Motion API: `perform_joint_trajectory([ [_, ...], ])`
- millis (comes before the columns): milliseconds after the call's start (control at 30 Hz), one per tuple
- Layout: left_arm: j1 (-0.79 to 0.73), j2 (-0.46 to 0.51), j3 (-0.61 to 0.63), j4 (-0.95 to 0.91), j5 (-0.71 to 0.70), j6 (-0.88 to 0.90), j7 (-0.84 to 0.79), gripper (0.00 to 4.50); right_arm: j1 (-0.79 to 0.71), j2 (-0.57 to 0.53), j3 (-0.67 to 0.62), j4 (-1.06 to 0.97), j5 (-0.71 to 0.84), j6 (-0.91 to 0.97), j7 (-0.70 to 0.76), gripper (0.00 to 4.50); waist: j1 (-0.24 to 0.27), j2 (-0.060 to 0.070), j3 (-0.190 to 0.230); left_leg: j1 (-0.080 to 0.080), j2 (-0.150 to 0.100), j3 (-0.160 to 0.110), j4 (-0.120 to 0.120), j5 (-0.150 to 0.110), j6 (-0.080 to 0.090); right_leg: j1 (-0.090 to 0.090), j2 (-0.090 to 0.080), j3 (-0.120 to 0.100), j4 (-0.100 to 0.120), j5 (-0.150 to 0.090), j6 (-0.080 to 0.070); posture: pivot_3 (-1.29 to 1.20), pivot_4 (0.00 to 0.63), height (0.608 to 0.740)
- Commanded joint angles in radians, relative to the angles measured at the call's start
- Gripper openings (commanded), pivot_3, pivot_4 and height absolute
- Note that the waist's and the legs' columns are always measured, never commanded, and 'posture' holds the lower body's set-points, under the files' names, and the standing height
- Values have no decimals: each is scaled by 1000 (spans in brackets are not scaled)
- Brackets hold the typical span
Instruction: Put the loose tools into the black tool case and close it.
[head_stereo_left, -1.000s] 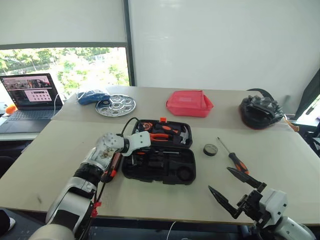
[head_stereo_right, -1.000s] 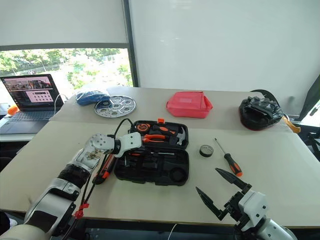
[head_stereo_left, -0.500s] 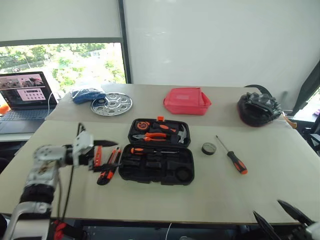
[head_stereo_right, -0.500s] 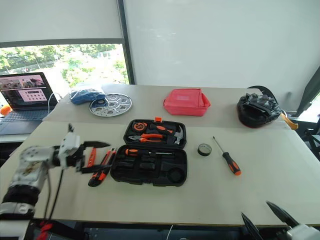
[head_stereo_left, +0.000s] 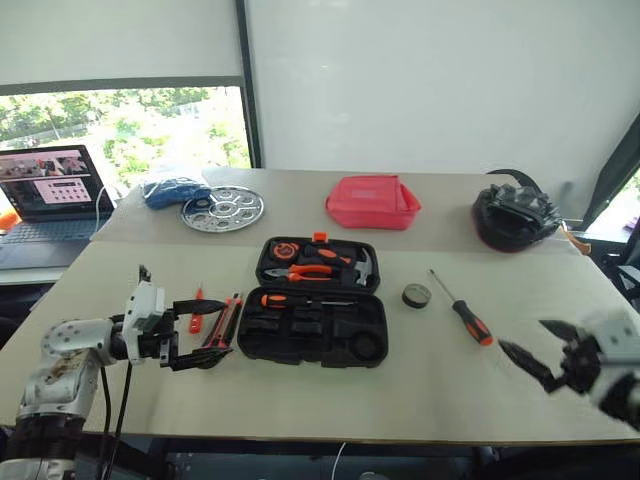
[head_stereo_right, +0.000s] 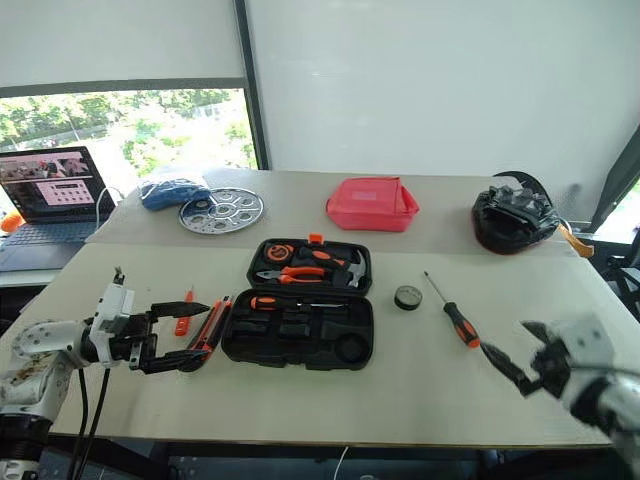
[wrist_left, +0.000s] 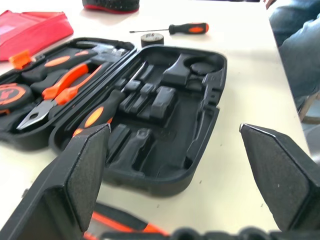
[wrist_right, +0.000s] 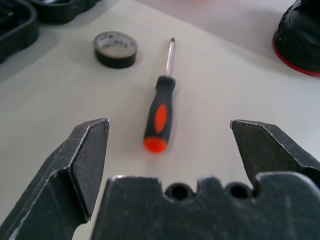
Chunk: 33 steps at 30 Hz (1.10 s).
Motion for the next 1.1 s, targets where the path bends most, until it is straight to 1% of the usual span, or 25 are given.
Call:
perform_joint_trajectory([
  [33,15,1,34,-44,-23,10,33,4450,-236,-42,178,169,-45,172,51,4500,0,0,0,0,0,-1,0,0,0,0,0,-1,-1,0,0,0,150,740],
  [167,17,-7,33,-55,-20,7,49,4450,-443,-36,347,357,-152,243,84,4500,7,0,1,-6,-1,0,0,0,1,-4,-1,-1,-1,0,0,0,150,740],
  [233,19,-7,32,-61,-21,7,51,4450,-503,-28,384,423,-174,259,111,4500,12,0,1,-10,-2,1,1,0,1,-9,-3,0,-1,1,1,0,150,740],
  [267,24,-8,32,-66,-21,6,52,4450,-524,-24,401,452,-180,272,128,4500,12,0,1,-14,-2,1,2,0,1,-14,-3,0,0,1,2,0,150,740],
  [333,32,-8,34,-74,-21,4,55,4500,-547,-24,437,495,-218,251,152,3997,12,1,1,-17,-2,1,2,0,1,-17,-3,0,0,2,3,0,150,740],
  [367,39,-8,36,-77,-22,3,55,4500,-551,-24,445,504,-230,246,163,3842,13,0,1,-18,-2,1,2,0,1,-17,-3,-1,0,2,3,0,150,740],
  [400,45,-7,39,-81,-22,3,56,4500,-552,-20,440,502,-229,248,167,3496,12,1,1,-18,-2,1,2,0,1,-17,-3,-1,0,2,3,0,150,740],
  [500,60,-6,44,-90,-24,3,59,4500,-545,-15,407,490,-224,256,168,2550,10,1,1,-18,-2,1,2,-1,1,-16,-3,-1,-1,2,3,0,150,740],
  [600,65,-8,44,-96,-25,5,67,4500,-515,-23,346,475,-214,252,159,1439,12,1,1,-17,-1,1,3,0,1,-16,-3,-1,0,3,2,0,150,740],
  [633,64,-9,43,-98,-25,7,70,4500,-509,-22,326,475,-217,239,149,1130,13,1,1,-17,-2,1,3,0,1,-16,-3,-1,0,3,3,0,150,740],
  [667,63,-11,43,-100,-27,9,74,4500,-499,-27,302,469,-213,225,153,1019,14,1,1,-17,-2,1,3,0,1,-16,-3,-1,0,3,3,0,150,740],
  [800,57,-24,51,-103,-39,23,95,4500,-499,-50,213,418,-226,42,183,1024,11,2,1,-17,-2,1,3,0,1,-16,-3,0,0,3,3,0,150,740],
  [900,66,-28,67,-113,-54,37,111,4500,-540,-71,222,322,-204,-77,309,1024,-2,4,3,-17,-1,1,3,0,1,-17,-3,0,0,3,3,0,150,740],
  [967,93,-28,79,-121,-61,34,120,4500,-633,-41,316,213,-137,-58,449,1024,-19,4,3,-17,-1,1,2,0,1,-17,-2,0,0,4,2,0,150,740],
  [1000,104,-30,81,-122,-61,31,125,4500,-684,-20,376,179,-136,-28,487,1024,-29,5,3,-16,0,1,2,0,1,-17,-1,0,1,4,1,0,150,740],
  [1033,113,-34,81,-122,-59,26,128,4500,-734,2,449,161,-164,-24,522,1024,-40,5,3,-15,1,1,2,0,1,-16,0,1,1,5,1,0,150,740],
  [1100,126,-42,77,-122,-53,19,135,4500,-811,38,567,160,-232,-8,558,1024,-45,5,3,-13,3,-1,1,0,1,-15,2,0,1,6,-1,0,150,740],
])
